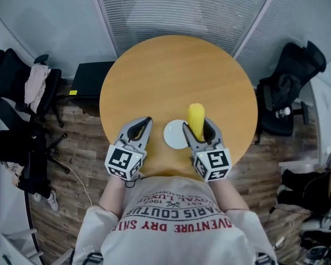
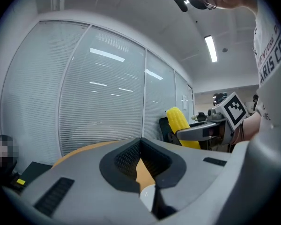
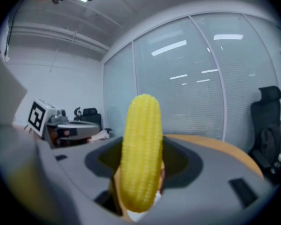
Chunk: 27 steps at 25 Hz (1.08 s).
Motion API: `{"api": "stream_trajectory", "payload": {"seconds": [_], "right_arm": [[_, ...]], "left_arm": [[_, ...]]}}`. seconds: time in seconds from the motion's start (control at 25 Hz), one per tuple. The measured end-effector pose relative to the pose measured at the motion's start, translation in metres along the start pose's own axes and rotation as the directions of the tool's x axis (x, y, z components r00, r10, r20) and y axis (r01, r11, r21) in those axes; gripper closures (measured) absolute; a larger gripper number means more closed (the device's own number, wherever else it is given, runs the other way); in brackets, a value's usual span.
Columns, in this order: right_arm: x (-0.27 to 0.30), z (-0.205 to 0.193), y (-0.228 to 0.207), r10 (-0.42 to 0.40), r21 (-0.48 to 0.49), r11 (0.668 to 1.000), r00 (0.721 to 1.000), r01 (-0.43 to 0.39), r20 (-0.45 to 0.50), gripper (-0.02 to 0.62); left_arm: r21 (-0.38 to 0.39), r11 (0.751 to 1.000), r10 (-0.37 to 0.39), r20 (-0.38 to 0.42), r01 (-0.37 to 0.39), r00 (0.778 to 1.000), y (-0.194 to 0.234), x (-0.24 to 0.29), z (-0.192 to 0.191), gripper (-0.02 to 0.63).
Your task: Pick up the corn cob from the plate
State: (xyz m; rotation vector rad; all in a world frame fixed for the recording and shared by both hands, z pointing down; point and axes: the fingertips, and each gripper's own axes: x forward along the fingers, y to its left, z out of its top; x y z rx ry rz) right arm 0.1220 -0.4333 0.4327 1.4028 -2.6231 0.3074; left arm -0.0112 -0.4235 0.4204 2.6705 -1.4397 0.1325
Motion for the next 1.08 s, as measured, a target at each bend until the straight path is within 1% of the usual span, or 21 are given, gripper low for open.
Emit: {"api": "stream_trajectory", "payload": {"seconds": [0.44, 0.8, 1.08], "right_arm": [[-0.008, 0.01, 0.001, -0.034, 0.003, 0.999, 0.998, 0.034, 0.053, 0.33], [-0.005, 0.014, -0.007, -0.025, 0.023, 0.999, 0.998, 0.024, 0.052, 0.33], [-0.002, 0.013, -0.019, -0.031, 0.033, 0.999, 0.999, 0.029, 0.045, 0.33]], "left_arm": [[0.005, 1.0, -0.002, 0.012, 0.002, 1.0, -0.002, -0.001, 0.006, 0.574], [0.001, 1.0, -0.001, 0.01, 0.001, 1.0, -0.006, 0.008, 0.009, 0.574], [-0.003, 0.999, 0.033, -0.001, -0.033, 0.999, -0.002, 0.018, 0.006, 0.574]]}}
